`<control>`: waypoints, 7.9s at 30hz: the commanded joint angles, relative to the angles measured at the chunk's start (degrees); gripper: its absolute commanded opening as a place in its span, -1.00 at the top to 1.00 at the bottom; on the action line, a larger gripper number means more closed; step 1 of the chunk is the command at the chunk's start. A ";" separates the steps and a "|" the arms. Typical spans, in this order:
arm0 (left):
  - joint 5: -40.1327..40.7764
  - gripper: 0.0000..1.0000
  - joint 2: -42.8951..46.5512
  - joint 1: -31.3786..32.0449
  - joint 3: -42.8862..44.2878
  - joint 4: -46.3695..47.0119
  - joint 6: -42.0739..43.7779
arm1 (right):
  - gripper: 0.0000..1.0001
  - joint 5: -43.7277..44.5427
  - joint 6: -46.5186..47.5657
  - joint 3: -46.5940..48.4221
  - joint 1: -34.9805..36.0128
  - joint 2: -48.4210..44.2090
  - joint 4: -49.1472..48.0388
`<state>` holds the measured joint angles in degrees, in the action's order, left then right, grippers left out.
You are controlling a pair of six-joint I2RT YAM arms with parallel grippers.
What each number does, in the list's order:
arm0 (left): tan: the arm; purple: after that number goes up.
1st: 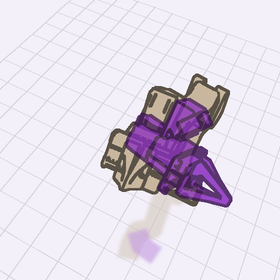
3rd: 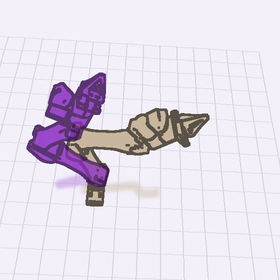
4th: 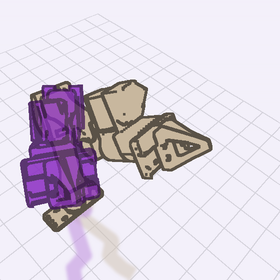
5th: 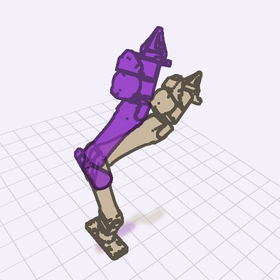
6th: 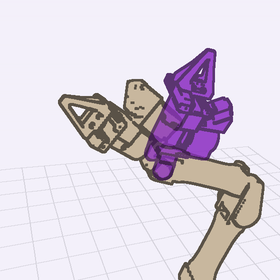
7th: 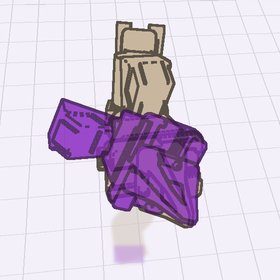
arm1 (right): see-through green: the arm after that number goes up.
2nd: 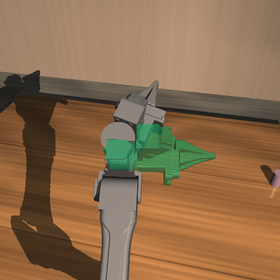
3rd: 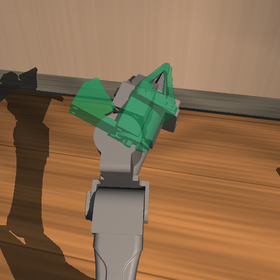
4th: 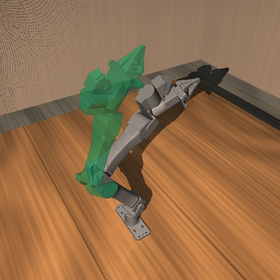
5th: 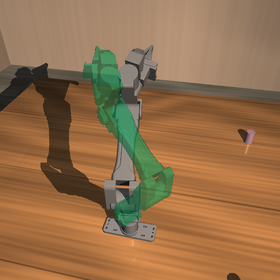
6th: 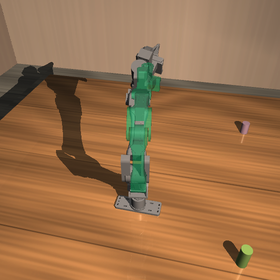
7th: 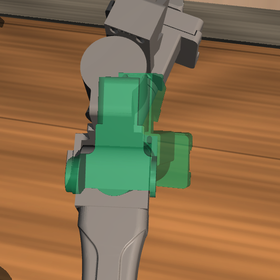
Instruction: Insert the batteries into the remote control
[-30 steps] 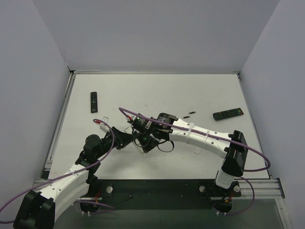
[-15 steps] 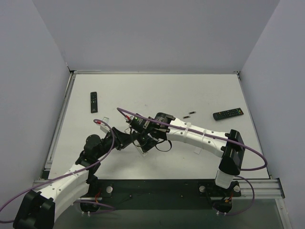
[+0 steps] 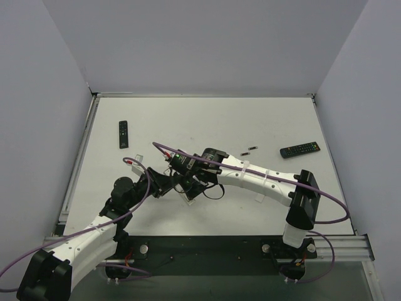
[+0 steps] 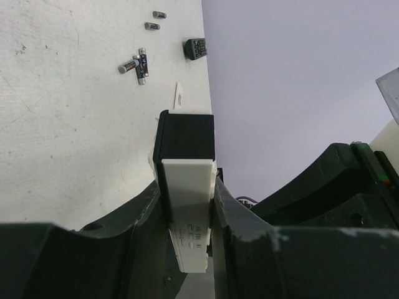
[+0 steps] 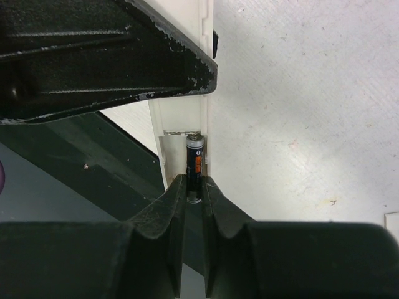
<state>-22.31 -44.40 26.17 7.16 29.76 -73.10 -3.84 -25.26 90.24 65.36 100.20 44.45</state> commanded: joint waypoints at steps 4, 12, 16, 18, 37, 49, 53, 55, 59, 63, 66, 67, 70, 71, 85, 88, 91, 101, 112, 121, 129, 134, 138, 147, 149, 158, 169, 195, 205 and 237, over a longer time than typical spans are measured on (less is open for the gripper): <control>-0.28 1.00 0.72 0.46 0.66 2.41 -2.22 | 0.74 2.69 0.47 1.43 0.29 0.35 2.93; 0.07 1.00 0.63 0.46 0.75 1.53 -2.13 | 0.62 2.78 0.56 1.52 0.38 -0.01 3.02; 0.16 1.00 0.54 0.46 0.75 1.36 -2.05 | 0.54 2.69 0.56 1.78 0.47 -0.45 3.10; 0.07 1.00 0.37 0.46 0.75 1.36 -1.96 | 0.50 2.61 0.56 1.96 0.47 -0.97 3.01; -4.49 1.00 -2.70 0.11 3.74 1.00 0.94 | -0.39 4.28 10.57 -11.29 1.26 -21.26 -12.52; -12.58 1.00 -5.52 -0.07 8.04 4.43 2.35 | -0.38 -3.28 32.79 -30.71 0.99 -37.09 -32.48; -14.87 1.00 -6.13 0.02 9.53 5.22 2.52 | -0.37 -8.63 37.73 -33.19 1.08 -39.03 -33.20; -16.10 1.00 -6.31 0.02 10.07 5.31 2.44 | -0.29 -11.27 39.83 -33.98 0.99 -39.91 -33.55; -17.24 1.00 -6.66 0.02 10.86 5.40 2.17 | -0.11 -17.77 44.84 -34.86 0.91 -40.09 -33.98; -18.39 1.00 -7.01 0.11 11.47 5.49 1.56 | 0.08 -21.47 48.54 -34.87 0.91 -39.03 -34.25; -19.26 1.00 -7.10 0.11 11.83 5.57 1.21 | 0.16 -23.40 51.26 -34.34 0.91 -38.16 -33.73; -19.44 1.00 -7.01 0.19 11.91 5.57 1.12 | 0.19 -23.76 51.79 -34.25 0.91 -37.89 -33.64; -20.06 1.00 -6.84 0.19 12.00 5.57 0.86 | 0.30 -24.99 54.42 -33.90 0.73 -37.01 -33.11; -20.15 1.00 -6.84 0.19 12.09 5.57 0.77 | 0.30 -25.17 54.61 -33.81 0.73 -36.84 -33.02; -21.11 1.00 -6.40 0.63 12.09 6.28 -0.29 | 0.37 -25.70 57.77 -31.70 0.82 -33.94 -31.97; -21.20 1.00 -6.40 0.72 12.09 6.45 -0.55 | 0.40 -25.70 58.04 -31.44 0.91 -33.58 -31.97; -21.11 1.00 -6.40 0.72 12.09 6.54 -0.55 | 0.40 -25.87 58.13 -31.17 0.91 -33.32 -31.97; -21.20 1.00 -6.57 0.81 12.09 6.80 -0.82 | 0.41 -25.61 57.86 -31.00 0.91 -32.62 -31.97; -21.29 1.00 -6.22 0.90 12.09 6.89 -1.08 | 0.48 -24.38 57.43 -30.73 0.82 -31.74 -32.05; -20.76 1.00 -6.05 0.90 12.18 6.45 -1.08 | 0.56 -21.83 55.32 -30.12 0.99 -31.12 -31.97; -20.76 1.00 -5.61 0.90 12.79 6.10 -1.17 | 0.63 -18.23 54.61 -30.56 1.17 -30.33 -31.61; -21.11 1.00 -5.43 0.90 13.06 5.93 -1.17 | 0.65 -15.42 54.61 -31.00 1.08 -30.42 -31.61; -21.11 1.00 -5.08 0.90 12.97 5.75 -1.17 | 0.68 -13.92 54.70 -31.44 1.08 -30.42 -31.53; -21.38 1.00 -4.38 0.90 13.23 4.17 0.15 | 0.76 -9.18 53.56 -31.44 0.91 -29.80 -31.44; -21.46 1.00 -3.94 0.90 13.58 3.29 0.76 | 0.77 -7.33 52.33 -31.17 0.73 -29.19 -31.35; -20.68 1.00 -0.87 0.90 15.43 -1.19 5.95 | 0.78 -2.66 45.12 -29.16 0.47 -25.76 -30.74; -20.59 1.00 -0.25 1.86 14.47 4.34 6.13 | 0.82 -1.71 32.57 -25.46 -0.41 -20.67 -31.26; -2.31 1.00 1.34 1.60 10.69 -15.34 28.89 | -0.17 7.35 -1.37 -31.61 -19.12 -32.70 -23.97; -0.29 1.00 0.72 1.69 7.70 -12.18 27.84 | -0.42 11.66 -15.42 -26.61 -24.23 -21.64 -16.85; 1.65 1.00 5.55 5.12 6.20 -14.29 28.28 | 0.34 25.90 -47.60 -13.95 -26.07 7.29 -8.41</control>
<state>-20.97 -39.75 30.98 12.73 13.65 -45.80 19.42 -70.17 73.93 40.25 106.56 32.71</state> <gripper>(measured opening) 0.372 0.337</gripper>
